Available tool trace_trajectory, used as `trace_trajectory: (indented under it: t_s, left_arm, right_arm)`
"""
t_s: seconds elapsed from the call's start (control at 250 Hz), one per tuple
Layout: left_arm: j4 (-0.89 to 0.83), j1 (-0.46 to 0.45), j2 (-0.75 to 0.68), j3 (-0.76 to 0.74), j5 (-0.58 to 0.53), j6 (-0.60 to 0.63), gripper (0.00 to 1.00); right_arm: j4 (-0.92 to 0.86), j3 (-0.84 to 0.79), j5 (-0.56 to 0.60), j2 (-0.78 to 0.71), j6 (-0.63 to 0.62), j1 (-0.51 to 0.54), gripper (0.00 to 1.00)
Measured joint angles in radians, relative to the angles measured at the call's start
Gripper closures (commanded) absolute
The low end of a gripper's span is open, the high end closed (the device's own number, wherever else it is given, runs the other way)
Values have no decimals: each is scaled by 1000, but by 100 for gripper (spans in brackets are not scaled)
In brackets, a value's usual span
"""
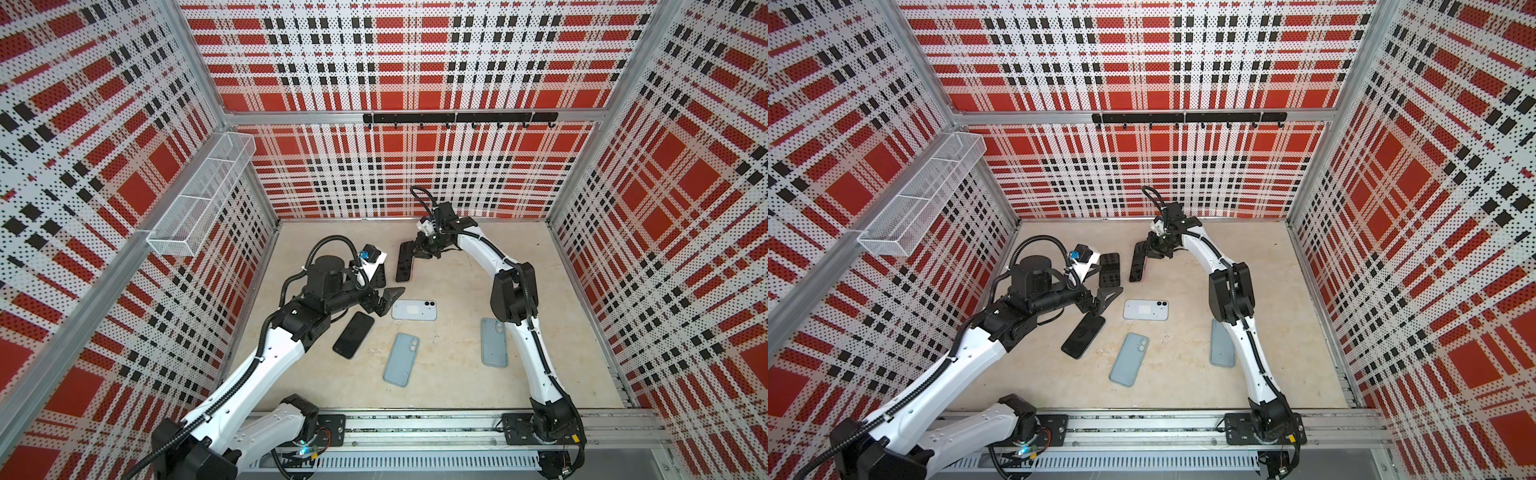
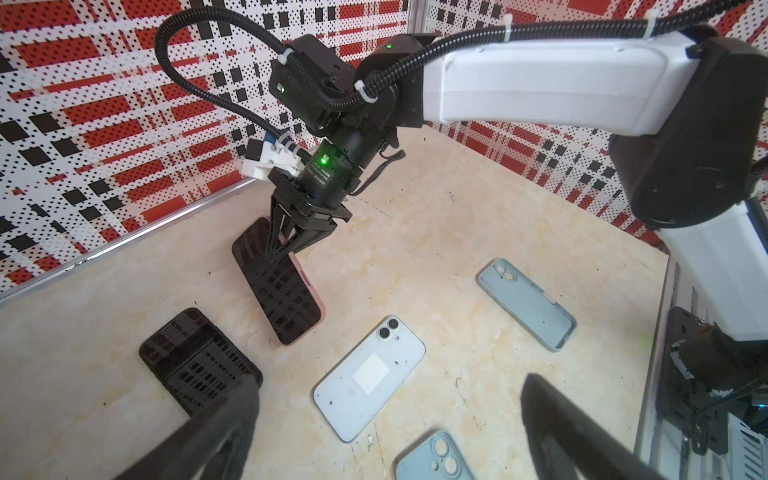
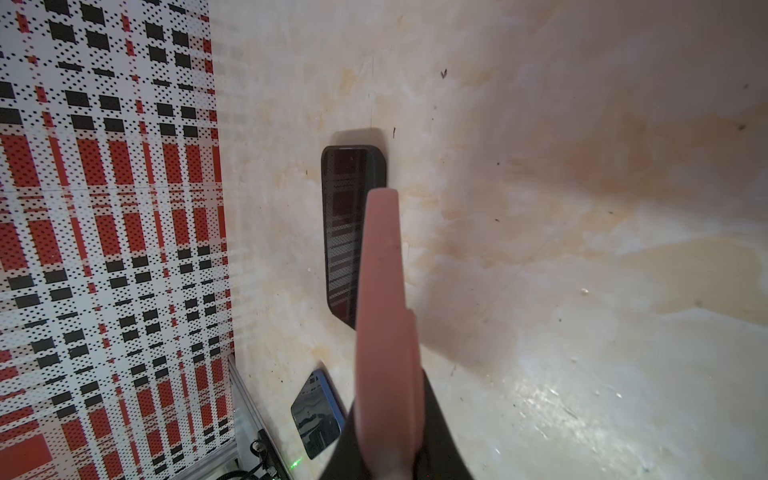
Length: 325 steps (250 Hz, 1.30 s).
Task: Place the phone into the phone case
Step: 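Lower the cased pink phone with the right gripper beside the black phone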
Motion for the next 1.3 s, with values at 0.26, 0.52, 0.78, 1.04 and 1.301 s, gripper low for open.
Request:
trace_trajectory:
  t_s: [0.26, 0.52, 0.78, 1.04, 1.301]
  left_arm:
    - [0, 0, 5, 0, 0, 0, 1]
    - [0, 0, 28, 0, 12, -5, 1]
    - [0, 0, 35, 0, 19, -11, 1]
    - [0, 1, 36, 0, 18, -14, 1]
    - [-27, 31, 36, 31, -61, -72, 1]
  right_arm:
    - [34, 19, -15, 54, 13, 0, 100]
    - [33, 22, -40, 78, 21, -2, 90]
    - [33, 22, -20, 79, 18, -2, 69]
    - [40, 22, 3, 79, 25, -2, 60]
    - [87, -24, 41, 74, 40, -4, 57]
